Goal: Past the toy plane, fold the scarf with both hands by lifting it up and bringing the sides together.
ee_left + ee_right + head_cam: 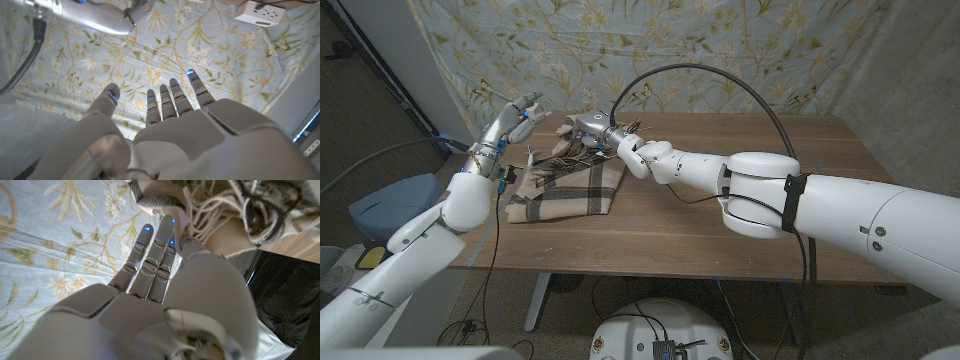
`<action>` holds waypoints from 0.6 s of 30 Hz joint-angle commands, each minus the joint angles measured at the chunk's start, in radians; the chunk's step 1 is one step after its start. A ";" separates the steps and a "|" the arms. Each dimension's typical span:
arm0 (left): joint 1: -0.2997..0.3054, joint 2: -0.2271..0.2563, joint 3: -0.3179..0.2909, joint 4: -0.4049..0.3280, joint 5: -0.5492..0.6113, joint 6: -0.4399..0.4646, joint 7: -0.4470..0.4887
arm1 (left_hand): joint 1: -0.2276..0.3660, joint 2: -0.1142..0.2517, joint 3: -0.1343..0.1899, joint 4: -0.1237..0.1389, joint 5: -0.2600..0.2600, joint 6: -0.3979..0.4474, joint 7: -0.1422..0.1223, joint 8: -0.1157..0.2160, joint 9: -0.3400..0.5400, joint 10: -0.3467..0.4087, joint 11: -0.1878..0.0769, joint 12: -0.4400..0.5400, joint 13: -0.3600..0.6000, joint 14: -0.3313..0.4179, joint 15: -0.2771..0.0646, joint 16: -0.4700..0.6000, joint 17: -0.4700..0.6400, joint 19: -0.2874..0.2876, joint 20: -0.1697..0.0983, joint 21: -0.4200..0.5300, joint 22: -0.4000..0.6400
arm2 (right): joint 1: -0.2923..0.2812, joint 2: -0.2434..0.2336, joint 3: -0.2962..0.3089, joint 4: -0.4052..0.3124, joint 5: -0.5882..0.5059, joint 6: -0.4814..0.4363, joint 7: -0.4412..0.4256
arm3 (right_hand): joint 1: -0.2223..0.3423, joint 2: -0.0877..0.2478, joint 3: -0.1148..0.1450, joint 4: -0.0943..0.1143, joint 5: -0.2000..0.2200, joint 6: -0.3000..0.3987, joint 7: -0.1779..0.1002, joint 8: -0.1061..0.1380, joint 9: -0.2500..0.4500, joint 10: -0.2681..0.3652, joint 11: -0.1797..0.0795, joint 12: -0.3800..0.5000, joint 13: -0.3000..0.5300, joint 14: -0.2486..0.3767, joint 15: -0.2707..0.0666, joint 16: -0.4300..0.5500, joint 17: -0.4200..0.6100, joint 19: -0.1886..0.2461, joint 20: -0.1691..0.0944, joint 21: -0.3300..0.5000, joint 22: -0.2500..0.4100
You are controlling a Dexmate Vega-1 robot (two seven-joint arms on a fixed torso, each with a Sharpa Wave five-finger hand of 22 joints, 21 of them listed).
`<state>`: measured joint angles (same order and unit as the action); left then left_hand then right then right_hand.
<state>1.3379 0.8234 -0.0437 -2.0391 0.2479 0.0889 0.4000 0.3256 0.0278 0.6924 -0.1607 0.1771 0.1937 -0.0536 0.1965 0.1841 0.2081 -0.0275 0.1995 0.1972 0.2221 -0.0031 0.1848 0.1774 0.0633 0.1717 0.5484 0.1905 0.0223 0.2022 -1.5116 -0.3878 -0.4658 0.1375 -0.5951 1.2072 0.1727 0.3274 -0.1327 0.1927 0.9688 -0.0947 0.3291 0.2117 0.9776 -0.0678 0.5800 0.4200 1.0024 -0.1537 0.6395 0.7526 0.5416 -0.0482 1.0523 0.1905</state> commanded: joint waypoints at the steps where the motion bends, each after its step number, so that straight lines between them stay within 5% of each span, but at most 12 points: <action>1: -0.125 0.047 0.242 0.015 0.409 0.753 0.044 | 0.027 -0.058 -0.027 -0.021 0.000 0.000 0.000 0.007 0.004 -0.009 -0.006 0.004 0.003 -0.021 0.000 -0.001 0.004 -0.008 -0.009 -0.010 0.001 | -0.009 -0.018 0.049 0.000 -0.034 0.129 -0.248 | 0.018 -0.002 0.008 -0.004 0.002 0.013 0.004 0.001 0.003 0.017 -0.003 0.014 0.009 0.013 -0.070 0.004 0.008 -0.004 -0.001 0.008 0.001; 10: -0.274 0.048 0.440 0.133 0.489 0.955 0.066 | 0.072 -0.148 -0.074 -0.018 0.020 0.041 0.009 0.023 0.006 0.009 -0.013 0.019 0.006 -0.011 -0.012 0.013 0.006 0.000 -0.010 -0.021 0.000 | -0.006 -0.039 0.064 -0.046 -0.094 0.169 -0.323 | 0.019 -0.006 0.010 -0.005 0.002 0.017 0.001 -0.003 0.004 0.017 -0.002 0.022 0.019 0.017 -0.069 0.002 0.014 -0.005 0.000 0.015 0.000; 18: -0.340 0.013 0.488 0.227 0.423 0.928 0.142 | 0.089 -0.178 -0.109 -0.004 0.033 0.087 -0.002 0.031 0.008 0.055 -0.018 0.037 0.009 0.029 -0.023 0.027 0.008 0.036 -0.015 -0.017 0.001 | -0.007 -0.044 0.087 -0.062 -0.124 0.178 -0.331 | 0.019 -0.007 0.012 -0.005 0.002 0.020 0.001 -0.007 0.004 0.014 -0.005 0.027 0.027 0.017 -0.068 -0.002 0.020 -0.010 -0.001 0.019 -0.001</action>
<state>1.1100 0.8640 0.3193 -1.9306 0.6534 0.7567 0.4609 0.4068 -0.1407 0.5973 -0.1674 0.2003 0.2504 -0.0456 0.2159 0.1888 0.2331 -0.0364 0.2217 0.2027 0.2231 -0.0161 0.1992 0.1801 0.0780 0.1583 0.5311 0.1907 0.0172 0.1694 -1.4536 -0.4257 -0.5459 0.2820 -0.8754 1.2151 0.1649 0.3329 -0.1382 0.1894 0.9772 -0.0965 0.3245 0.2116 0.9846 -0.0715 0.5994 0.4430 1.0132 -0.1606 0.6396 0.7670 0.5340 -0.0482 1.0652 0.1907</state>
